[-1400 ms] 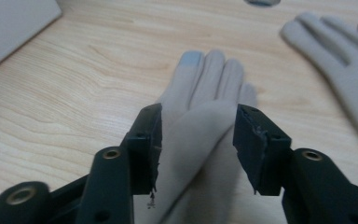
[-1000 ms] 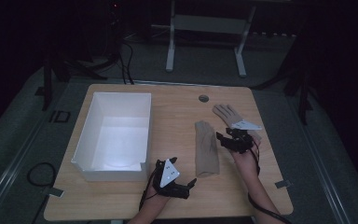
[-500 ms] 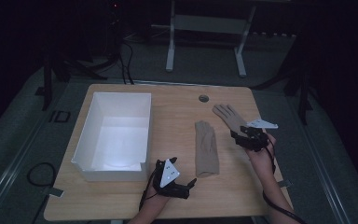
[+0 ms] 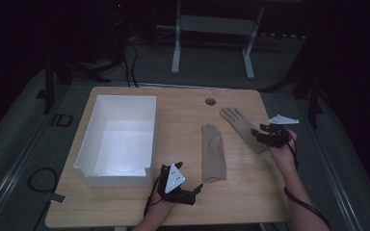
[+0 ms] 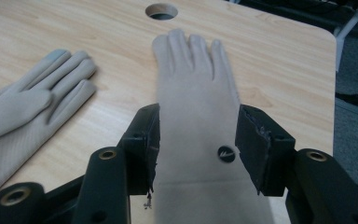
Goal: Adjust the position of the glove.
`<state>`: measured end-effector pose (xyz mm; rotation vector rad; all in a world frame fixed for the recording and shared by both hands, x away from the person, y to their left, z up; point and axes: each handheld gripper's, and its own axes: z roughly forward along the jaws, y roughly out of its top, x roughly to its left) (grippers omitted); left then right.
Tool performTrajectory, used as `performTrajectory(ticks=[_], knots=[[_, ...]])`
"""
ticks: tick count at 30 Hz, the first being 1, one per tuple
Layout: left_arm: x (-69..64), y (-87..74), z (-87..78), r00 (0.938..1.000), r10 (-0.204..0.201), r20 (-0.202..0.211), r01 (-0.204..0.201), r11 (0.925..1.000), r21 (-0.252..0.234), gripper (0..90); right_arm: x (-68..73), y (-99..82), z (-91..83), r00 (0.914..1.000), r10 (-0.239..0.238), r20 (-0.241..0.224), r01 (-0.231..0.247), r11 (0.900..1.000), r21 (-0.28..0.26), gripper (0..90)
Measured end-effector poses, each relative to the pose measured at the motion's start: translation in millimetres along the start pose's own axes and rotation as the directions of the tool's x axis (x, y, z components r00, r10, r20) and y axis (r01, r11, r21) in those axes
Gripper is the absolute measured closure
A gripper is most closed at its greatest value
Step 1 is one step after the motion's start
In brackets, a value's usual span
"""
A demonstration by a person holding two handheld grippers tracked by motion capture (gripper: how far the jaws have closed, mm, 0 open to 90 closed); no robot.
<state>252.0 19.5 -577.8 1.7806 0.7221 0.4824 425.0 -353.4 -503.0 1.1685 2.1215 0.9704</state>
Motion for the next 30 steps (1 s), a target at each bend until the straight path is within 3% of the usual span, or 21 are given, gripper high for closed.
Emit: performTrajectory(ticks=[4, 11, 20, 25, 30], knots=[[0.1, 0.0, 0.1, 1.0, -0.002, -0.001, 0.002, 1.0, -0.001, 0.1, -10.3, 5.3, 8.9, 0.9996, 0.018, -0.021, -0.018, 0.9998, 0.009, 52.8], [0.1, -0.1, -0.1, 1.0, -0.003, -0.001, 0.003, 1.0, -0.003, 0.1, -18.1, 7.7, 34.2, 0.9988, 0.001, -0.05, 0.002, 0.9989, 0.046, 53.7], [0.0, -0.1, -0.1, 1.0, -0.003, -0.001, 0.003, 1.0, -0.003, 0.1, -16.6, -0.7, 63.3, 0.9981, 0.006, -0.061, -0.002, 0.9978, 0.066, 53.2], [0.2, -0.2, 0.0, 1.0, -0.008, 0.001, 0.008, 1.0, -0.003, 0.1, -16.7, -4.1, 77.1, 0.998, -0.011, -0.062, 0.017, 0.9945, 0.103, 53.5], [-0.2, -0.2, -0.1, 1.0, -0.004, 0.003, 0.004, 1.0, -0.001, 0.1, -17.4, -8.9, 80.2, 0.9977, 0.012, -0.067, -0.006, 0.9957, 0.093, 61.9]])
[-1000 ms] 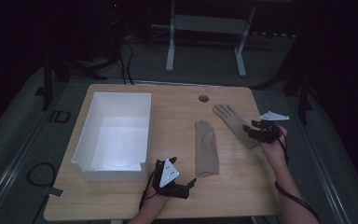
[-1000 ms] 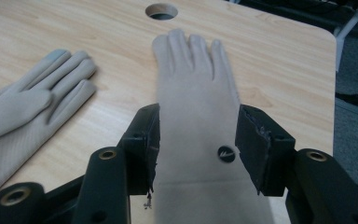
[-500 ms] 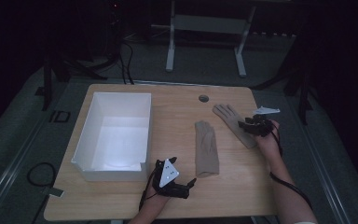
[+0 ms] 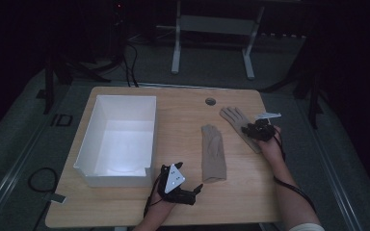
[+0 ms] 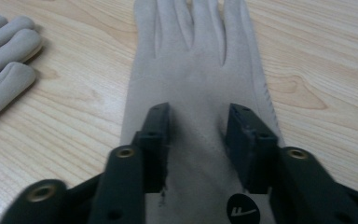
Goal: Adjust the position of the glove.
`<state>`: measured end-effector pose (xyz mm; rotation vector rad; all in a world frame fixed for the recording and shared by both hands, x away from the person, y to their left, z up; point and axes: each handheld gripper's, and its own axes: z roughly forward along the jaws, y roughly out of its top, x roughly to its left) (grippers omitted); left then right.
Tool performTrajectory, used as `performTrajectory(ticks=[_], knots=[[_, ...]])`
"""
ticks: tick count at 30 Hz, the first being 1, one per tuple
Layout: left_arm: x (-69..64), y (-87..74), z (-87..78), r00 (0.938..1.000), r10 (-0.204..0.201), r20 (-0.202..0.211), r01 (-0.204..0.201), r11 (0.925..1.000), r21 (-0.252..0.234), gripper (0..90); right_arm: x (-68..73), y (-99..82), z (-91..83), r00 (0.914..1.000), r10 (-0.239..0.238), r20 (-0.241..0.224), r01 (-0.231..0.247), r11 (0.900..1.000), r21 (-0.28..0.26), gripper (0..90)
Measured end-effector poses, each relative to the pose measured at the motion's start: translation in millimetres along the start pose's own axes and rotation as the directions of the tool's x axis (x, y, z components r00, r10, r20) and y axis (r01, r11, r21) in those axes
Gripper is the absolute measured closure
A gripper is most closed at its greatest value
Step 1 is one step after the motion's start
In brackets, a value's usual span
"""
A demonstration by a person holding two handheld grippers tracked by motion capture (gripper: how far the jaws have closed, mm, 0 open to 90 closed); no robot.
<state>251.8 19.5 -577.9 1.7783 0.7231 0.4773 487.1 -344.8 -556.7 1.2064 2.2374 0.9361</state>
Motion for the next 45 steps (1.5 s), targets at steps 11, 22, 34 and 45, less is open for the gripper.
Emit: performTrajectory(ticks=[11, 22, 34, 45], knots=[[0.2, 0.0, 0.0, 1.0, -0.002, 0.0, 0.002, 1.0, 0.0, 0.1, 12.9, 12.8, -8.6, 0.995, 0.056, 0.083, -0.058, 0.998, 0.026, 83.0], [-0.2, 0.1, 0.1, 1.0, 0.002, -0.003, -0.002, 1.0, 0.002, 0.1, 34.2, 31.4, -64.5, 0.9628, 0.205, 0.176, -0.189, 0.9764, -0.105, 83.1], [-1.2, 0.1, 0.6, 1.0, 0.004, -0.006, -0.004, 1.0, 0.0, 0.1, 62.0, 5.3, -101.4, 0.9185, 0.292, 0.267, -0.261, 0.9542, -0.146, 83.0], [-1.6, 0.2, 0.3, 0.9999, 0.014, -0.002, -0.014, 0.9999, 0.002, 0.1, 72.2, -30.0, -104.6, 0.8569, 0.421, 0.298, -0.398, 0.9071, -0.138, 82.9]])
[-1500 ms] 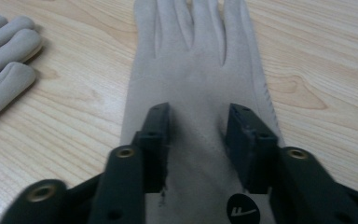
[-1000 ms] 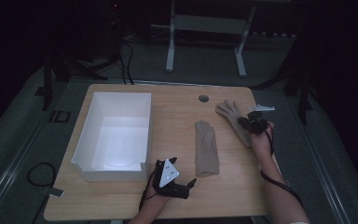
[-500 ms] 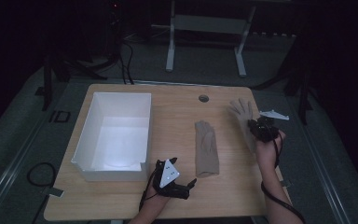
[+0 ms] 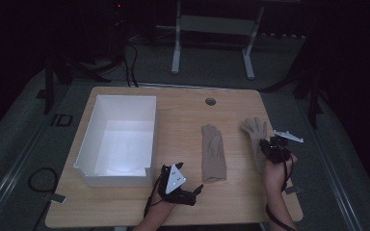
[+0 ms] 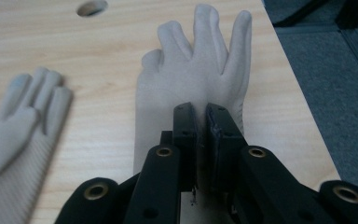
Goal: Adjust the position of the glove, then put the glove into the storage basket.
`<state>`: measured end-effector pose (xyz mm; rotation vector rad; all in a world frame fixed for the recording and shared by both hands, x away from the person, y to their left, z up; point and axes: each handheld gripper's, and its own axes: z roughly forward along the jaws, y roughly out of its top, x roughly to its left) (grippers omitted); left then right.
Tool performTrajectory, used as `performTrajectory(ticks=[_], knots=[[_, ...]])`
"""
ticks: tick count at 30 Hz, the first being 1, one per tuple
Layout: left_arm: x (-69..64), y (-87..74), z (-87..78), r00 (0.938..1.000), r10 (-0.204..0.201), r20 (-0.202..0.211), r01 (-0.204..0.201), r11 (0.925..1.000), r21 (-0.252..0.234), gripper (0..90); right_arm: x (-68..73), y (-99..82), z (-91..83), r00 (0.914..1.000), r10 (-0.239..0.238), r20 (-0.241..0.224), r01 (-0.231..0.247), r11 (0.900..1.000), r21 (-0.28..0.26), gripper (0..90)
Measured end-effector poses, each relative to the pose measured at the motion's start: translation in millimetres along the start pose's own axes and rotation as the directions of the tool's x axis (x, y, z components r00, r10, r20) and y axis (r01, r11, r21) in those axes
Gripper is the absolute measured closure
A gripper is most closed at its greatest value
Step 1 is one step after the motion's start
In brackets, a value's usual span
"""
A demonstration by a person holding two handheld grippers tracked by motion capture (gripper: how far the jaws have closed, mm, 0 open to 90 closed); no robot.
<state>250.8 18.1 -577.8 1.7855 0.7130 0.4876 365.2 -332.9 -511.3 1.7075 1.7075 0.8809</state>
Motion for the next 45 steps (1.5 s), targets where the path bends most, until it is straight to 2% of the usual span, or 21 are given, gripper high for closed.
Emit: performTrajectory(ticks=[2, 10, 13, 15, 17, 21, 23, 24, 25, 27, 29, 30, 31, 33, 34, 37, 39, 40, 41, 44, 45], knots=[[-0.2, 0.0, 0.0, 1.0, 0.0, 0.001, 0.0, 1.0, 0.0, 0.1, -2.2, -5.4, 3.4, 0.9996, 0.025, -0.012, -0.025, 0.9995, 0.019, 82.8], [-0.3, 0.0, 0.0, 1.0, 0.004, 0.003, -0.004, 1.0, 0.0, 0.1, 0.7, -28.1, 14.1, 0.9991, 0.041, 0.013, -0.042, 0.9973, 0.061, 80.4], [-0.7, 0.0, 0.0, 1.0, 0.007, 0.002, -0.007, 1.0, 0.0, 0.1, 0.7, -34.5, 21.8, 0.9996, 0.016, 0.022, -0.017, 0.9964, 0.083, 76.0], [-0.5, 0.0, 0.0, 1.0, 0.006, 0.003, -0.006, 1.0, 0.001, 0.1, -0.9, -35.7, 22.2, 0.9997, 0.023, 0.007, -0.024, 0.9966, 0.079, 72.3], [-0.5, 0.1, 0.1, 1.0, 0.005, 0.003, -0.005, 1.0, 0.001, 0.1, -1.9, -33.4, 20.9, 0.9999, 0.01, 0.004, -0.01, 0.9965, 0.083, 66.6], [-0.4, 0.2, 0.6, 1.0, 0.005, 0.003, -0.005, 1.0, 0.004, 0.2, -4.9, -26.0, 17.3, 0.9993, -0.028, -0.025, 0.03, 0.9969, 0.073, 62.2], [-0.3, 0.2, 0.4, 1.0, 0.006, 0.004, -0.006, 1.0, 0.004, 0.2, -5.7, -22.5, 15.9, 0.9976, -0.065, -0.023, 0.066, 0.9956, 0.066, 61.6], [-0.4, 0.2, 0.4, 1.0, 0.007, 0.004, -0.007, 1.0, 0.003, 0.1, -7.4, -19.4, 15.9, 0.9952, -0.084, -0.05, 0.087, 0.994, 0.066, 59.4], [-0.6, 0.2, 0.4, 1.0, 0.007, 0.006, -0.007, 1.0, 0.004, 0.1, -8.3, -17.4, 16.0, 0.9939, -0.096, -0.053, 0.1, 0.9924, 0.071, 59.4], [-0.6, 0.2, 0.4, 0.9999, 0.009, 0.006, -0.009, 1.0, 0.004, 0.1, -13.0, -10.8, 14.2, 0.9856, -0.134, -0.103, 0.14, 0.9887, 0.055, 58.1], [-0.5, 0.2, 0.5, 1.0, 0.007, 0.006, -0.007, 1.0, 0.003, 0.1, -16.0, -6.0, 12.2, 0.9724, -0.191, -0.133, 0.198, 0.9795, 0.038, 57.8], [-0.4, 0.2, 0.5, 1.0, 0.006, 0.006, -0.006, 1.0, 0.003, 0.1, -19.0, -2.9, 10.8, 0.9594, -0.226, -0.168, 0.234, 0.972, 0.024, 56.3], [-0.3, 0.2, 0.5, 1.0, 0.005, 0.007, -0.005, 1.0, 0.003, 0.2, -21.3, -1.3, 10.1, 0.9512, -0.243, -0.19, 0.251, 0.9679, 0.016, 56.3], [-0.4, 0.3, 0.7, 1.0, 0.003, 0.006, -0.003, 1.0, 0.004, 0.1, -26.3, 1.8, 7.3, 0.9407, -0.269, -0.207, 0.276, 0.9612, 0.004, 56.0], [-0.4, 0.3, 0.7, 1.0, 0.002, 0.006, -0.002, 1.0, 0.004, 0.1, -29.2, 3.4, 5.8, 0.9288, -0.284, -0.238, 0.29, 0.9569, -0.007, 55.2], [-0.2, 0.2, 0.6, 1.0, 0.001, 0.004, -0.001, 1.0, 0.003, 0.1, -32.7, 5.7, 3.5, 0.9106, -0.319, -0.262, 0.328, 0.9447, -0.012, 55.1], [-0.3, 0.1, 0.4, 1.0, 0.003, 0.003, -0.003, 1.0, 0.001, 0.1, -34.2, 6.4, 2.2, 0.8938, -0.354, -0.275, 0.364, 0.9313, -0.017, 54.2], [-0.3, 0.1, 0.5, 1.0, 0.004, 0.003, -0.004, 1.0, 0.002, 0.1, -35.1, 7.2, 2.0, 0.8764, -0.373, -0.304, 0.386, 0.9222, -0.019, 52.9], [-0.3, 0.2, 0.5, 1.0, 0.005, 0.002, -0.005, 1.0, 0.002, 0.1, -35.6, 7.7, 2.0, 0.8684, -0.385, -0.312, 0.398, 0.917, -0.023, 52.2], [-0.2, 0.1, 0.6, 1.0, 0.001, 0.003, -0.001, 1.0, 0.002, 0.2, -36.3, 8.6, 3.8, 0.8486, -0.411, -0.333, 0.429, 0.9032, -0.023, 51.0], [-0.1, 0.1, 0.5, 1.0, 0.001, 0.005, -0.001, 1.0, 0.001, 0.2, -35.5, 7.6, 5.1, 0.8443, -0.422, -0.33, 0.438, 0.8984, -0.027, 51.0]])
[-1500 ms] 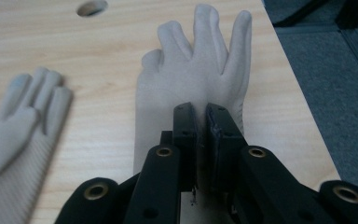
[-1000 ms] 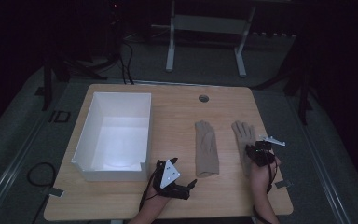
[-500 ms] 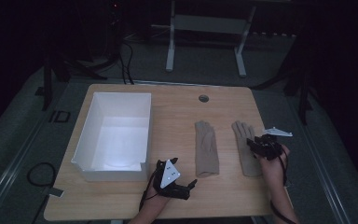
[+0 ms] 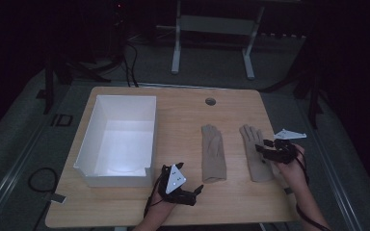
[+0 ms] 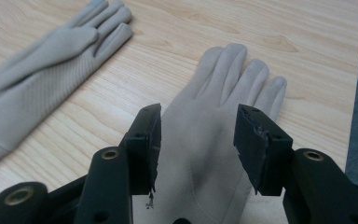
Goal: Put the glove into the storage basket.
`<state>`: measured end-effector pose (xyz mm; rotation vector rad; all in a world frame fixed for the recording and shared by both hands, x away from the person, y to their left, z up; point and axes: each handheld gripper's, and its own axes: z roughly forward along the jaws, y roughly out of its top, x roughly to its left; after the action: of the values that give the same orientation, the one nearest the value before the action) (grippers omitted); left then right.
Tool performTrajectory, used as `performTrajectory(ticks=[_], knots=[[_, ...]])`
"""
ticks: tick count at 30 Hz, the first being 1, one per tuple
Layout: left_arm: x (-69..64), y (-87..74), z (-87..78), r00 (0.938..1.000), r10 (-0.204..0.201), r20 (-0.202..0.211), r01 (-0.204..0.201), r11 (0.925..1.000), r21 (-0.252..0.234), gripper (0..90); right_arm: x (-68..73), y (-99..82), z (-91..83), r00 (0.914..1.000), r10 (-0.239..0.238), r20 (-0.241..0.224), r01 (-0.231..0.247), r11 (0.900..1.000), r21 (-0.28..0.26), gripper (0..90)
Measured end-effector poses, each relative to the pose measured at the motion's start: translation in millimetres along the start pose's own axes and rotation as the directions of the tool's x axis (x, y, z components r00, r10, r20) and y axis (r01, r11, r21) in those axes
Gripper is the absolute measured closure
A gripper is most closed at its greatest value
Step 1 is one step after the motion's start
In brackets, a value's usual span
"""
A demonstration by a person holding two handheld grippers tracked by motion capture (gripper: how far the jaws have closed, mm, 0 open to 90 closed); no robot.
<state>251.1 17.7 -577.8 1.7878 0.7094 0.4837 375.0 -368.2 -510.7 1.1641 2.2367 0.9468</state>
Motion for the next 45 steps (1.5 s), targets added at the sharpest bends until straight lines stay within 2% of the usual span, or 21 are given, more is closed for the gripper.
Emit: performTrajectory(ticks=[2, 3, 7, 13, 16, 17, 21, 26, 27, 31, 33, 36, 38, 42, 45], knots=[[0.0, 0.0, 0.0, 1.0, 0.001, 0.0, -0.001, 1.0, 0.0, 0.1, 0.2, -2.2, 4.4, 0.9996, -0.013, -0.026, 0.013, 0.9999, 0.007, 51.0], [-0.1, 0.0, -0.1, 1.0, 0.001, 0.001, -0.001, 1.0, 0.0, 0.1, 0.4, -4.4, 8.1, 0.9995, -0.028, -0.013, 0.028, 0.9995, 0.015, 51.4], [0.0, 0.0, -0.2, 1.0, 0.005, 0.001, -0.005, 1.0, -0.001, 0.1, -3.0, -11.3, 19.5, 0.9997, -0.016, -0.017, 0.017, 0.9992, 0.036, 51.8], [-0.2, -0.1, -0.1, 1.0, 0.003, 0.002, -0.003, 1.0, -0.002, 0.1, -0.9, -23.5, 34.0, 0.9991, -0.041, 0.003, 0.041, 0.9964, 0.074, 53.0], [-0.3, 0.0, -0.2, 1.0, 0.005, 0.001, -0.005, 1.0, 0.0, 0.2, -3.4, -27.8, 34.1, 0.9998, -0.018, -0.013, 0.018, 0.9988, 0.045, 56.4], [-0.3, 0.0, -0.2, 1.0, 0.005, 0.001, -0.005, 1.0, 0.0, 0.2, -3.6, -29.3, 34.1, 0.9999, -0.005, -0.015, 0.005, 0.9994, 0.035, 60.1], [-0.3, 0.0, -0.2, 1.0, 0.004, -0.001, -0.004, 1.0, 0.0, 0.1, -0.6, -31.9, 33.1, 0.9988, 0.039, 0.03, -0.039, 0.9991, 0.016, 78.6], [0.0, 0.0, -0.1, 1.0, 0.0, 0.0, 0.0, 1.0, 0.0, 0.1, 4.9, -25.7, 30.2, 0.9905, 0.11, 0.082, -0.112, 0.9936, 0.015, 82.9], [0.0, 0.0, -0.1, 1.0, 0.0, -0.001, 0.0, 1.0, 0.0, 0.1, 6.0, -21.9, 27.2, 0.9866, 0.133, 0.094, -0.134, 0.9909, 0.002, 83.0], [0.1, -0.1, -0.1, 1.0, 0.0, 0.001, 0.0, 1.0, -0.002, 0.1, 12.2, -2.1, 12.6, 0.9784, 0.153, 0.139, -0.149, 0.9882, -0.035, 83.2], [0.1, -0.1, -0.2, 1.0, 0.002, 0.001, -0.002, 1.0, -0.001, 0.1, 12.9, 0.6, 10.8, 0.9781, 0.15, 0.144, -0.145, 0.9886, -0.039, 83.2], [-0.3, -0.2, -0.7, 1.0, 0.004, 0.0, -0.004, 1.0, -0.003, 0.1, 21.0, 26.7, -8.2, 0.9699, 0.181, 0.163, -0.168, 0.9813, -0.094, 83.2], [-0.6, -0.3, -0.9, 1.0, 0.002, -0.002, -0.002, 1.0, -0.004, 0.1, 26.4, 39.1, -16.8, 0.9688, 0.181, 0.169, -0.161, 0.979, -0.125, 83.2], [-0.9, -0.5, -1.3, 1.0, 0.002, 0.0, -0.002, 0.9999, -0.011, 0.1, 39.1, 65.0, -32.4, 0.9634, 0.208, 0.169, -0.178, 0.9677, -0.179, 83.2], [-0.9, -0.6, -1.3, 1.0, -0.001, 0.006, 0.001, 0.9999, -0.012, 0.1, 52.4, 80.8, -36.4, 0.9643, 0.211, 0.16, -0.179, 0.9638, -0.198, 83.2]])
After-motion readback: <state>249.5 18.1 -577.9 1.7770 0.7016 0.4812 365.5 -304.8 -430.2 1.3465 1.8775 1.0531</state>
